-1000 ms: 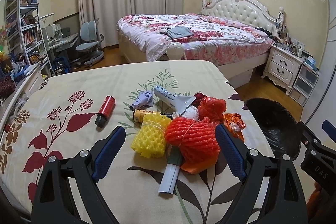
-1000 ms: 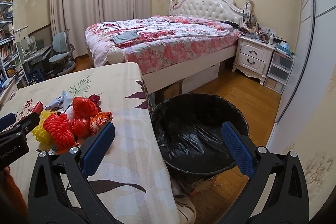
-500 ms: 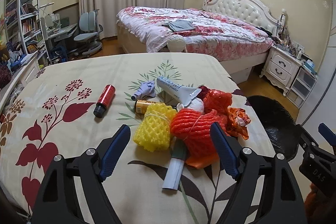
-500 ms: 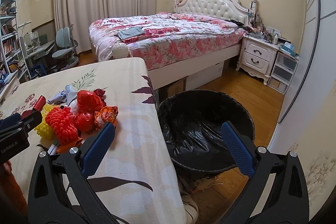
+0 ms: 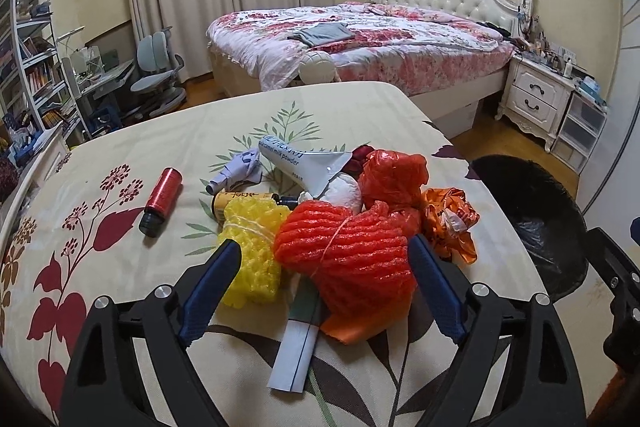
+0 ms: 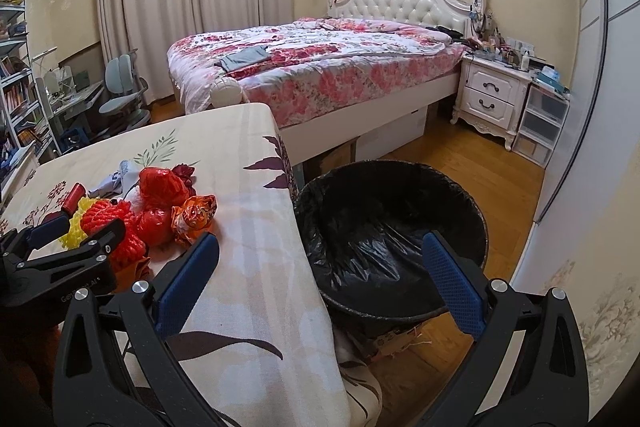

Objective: Collect trash
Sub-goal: 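Reach the left gripper to the red mesh net and close on it, then grasp the yellow foam net with the right gripper while the left lifts the red net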

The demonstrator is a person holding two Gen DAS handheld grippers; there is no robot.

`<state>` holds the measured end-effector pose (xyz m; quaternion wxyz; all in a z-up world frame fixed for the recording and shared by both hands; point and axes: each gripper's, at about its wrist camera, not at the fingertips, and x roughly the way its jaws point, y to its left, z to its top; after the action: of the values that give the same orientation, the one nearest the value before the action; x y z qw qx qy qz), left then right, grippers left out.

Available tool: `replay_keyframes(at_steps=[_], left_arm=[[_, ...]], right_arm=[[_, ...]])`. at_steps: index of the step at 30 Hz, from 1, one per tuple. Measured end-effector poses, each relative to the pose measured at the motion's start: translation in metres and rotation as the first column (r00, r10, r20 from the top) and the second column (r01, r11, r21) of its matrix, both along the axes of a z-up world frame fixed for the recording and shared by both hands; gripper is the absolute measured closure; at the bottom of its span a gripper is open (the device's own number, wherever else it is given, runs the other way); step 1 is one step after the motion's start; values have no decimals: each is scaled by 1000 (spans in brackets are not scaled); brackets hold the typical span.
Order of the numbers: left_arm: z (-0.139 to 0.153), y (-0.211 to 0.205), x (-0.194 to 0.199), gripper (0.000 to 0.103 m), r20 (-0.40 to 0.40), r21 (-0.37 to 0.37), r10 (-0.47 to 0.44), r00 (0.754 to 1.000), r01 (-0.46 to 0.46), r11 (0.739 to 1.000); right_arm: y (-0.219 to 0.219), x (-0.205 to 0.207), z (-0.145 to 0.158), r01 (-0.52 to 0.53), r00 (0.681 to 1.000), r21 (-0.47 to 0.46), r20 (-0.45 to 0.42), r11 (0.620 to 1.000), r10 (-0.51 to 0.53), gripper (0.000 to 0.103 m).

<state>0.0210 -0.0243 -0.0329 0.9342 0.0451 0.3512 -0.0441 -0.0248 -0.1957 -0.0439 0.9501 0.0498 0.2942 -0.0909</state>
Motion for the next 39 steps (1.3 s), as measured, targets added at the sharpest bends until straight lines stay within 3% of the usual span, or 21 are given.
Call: replay_keyframes(at_steps=[2,4,5,12,24,39], left_arm=[[-1,1,1,18,-10,-15,-9,1000,9,1000],[-2,1,0,35,-19,-31,-19,1000,19,999],[-3,1,0,38,-28,-30,-28,999,27,999],[0,3,-5,48,-20,-20,-45,999,44,999],[35,29,-25,50,67,-46,-19,998,22,999],[36,93,-31,51,75,-71,120,990,-114,991]], right_arm=[[0,1,-1,-4,1000,3,-4,1000,4,4],[1,2,-3,-7,1000,6,-8,1000,7,4],[2,2,-4,-7,1000,7,-9,1000,7,4],[3,3,-5,-13,1000,11,-11,1000,13,4],[19,6,-3,-48,999,-4,-10,999,48,4],[71,13,-4,-183,982,-22,-45,983,181,4]])
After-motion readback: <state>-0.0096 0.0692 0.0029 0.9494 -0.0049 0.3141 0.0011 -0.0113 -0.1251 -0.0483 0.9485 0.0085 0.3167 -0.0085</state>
